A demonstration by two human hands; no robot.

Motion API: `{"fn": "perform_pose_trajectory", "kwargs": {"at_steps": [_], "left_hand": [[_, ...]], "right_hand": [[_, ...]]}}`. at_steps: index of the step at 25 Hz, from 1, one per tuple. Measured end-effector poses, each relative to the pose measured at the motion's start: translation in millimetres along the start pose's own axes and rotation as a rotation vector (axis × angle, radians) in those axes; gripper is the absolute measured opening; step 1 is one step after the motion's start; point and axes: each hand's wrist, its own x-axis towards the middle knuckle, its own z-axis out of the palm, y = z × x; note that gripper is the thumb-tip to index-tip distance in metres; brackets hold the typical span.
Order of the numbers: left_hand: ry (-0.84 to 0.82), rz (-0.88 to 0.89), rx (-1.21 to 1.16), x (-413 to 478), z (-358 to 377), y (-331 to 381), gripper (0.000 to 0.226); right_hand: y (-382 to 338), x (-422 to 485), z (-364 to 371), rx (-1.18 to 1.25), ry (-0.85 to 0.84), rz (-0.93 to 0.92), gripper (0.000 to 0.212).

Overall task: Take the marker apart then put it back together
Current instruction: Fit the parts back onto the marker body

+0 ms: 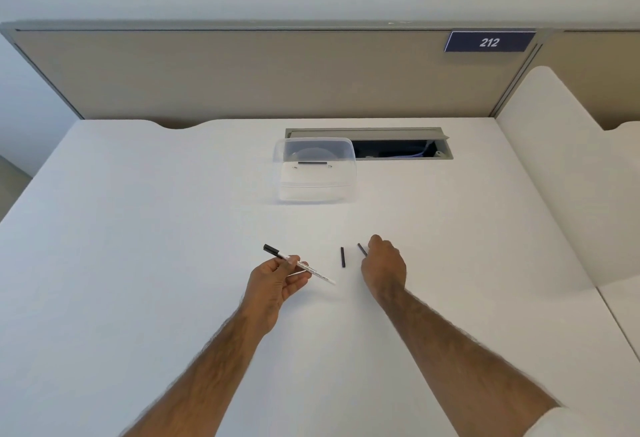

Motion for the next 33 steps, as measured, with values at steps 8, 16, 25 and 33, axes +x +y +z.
{"fn": "perform_pose_trajectory", "kwargs": {"at_steps": [8,16,25,33], "left_hand": [[-0.007,0.022,-0.079,11,8,13,0.014],[0.015,0.078,-0.199,20,15,24,0.013],[0.034,0.1,-0.238,16,19,31,0.011],[0.029,0.086,-0.261,13,25,29,0.011]], "right_hand": [[15,2,-17,0.398,0.043,-0.021,0.013],[-14,-32,-39,1.475,-0.15,0.095,0.004],[-25,-38,-35,1.651,-0.236,0.095,0.002],[-26,-37,-31,1.695,-0.236,0.101,0.001]]}}
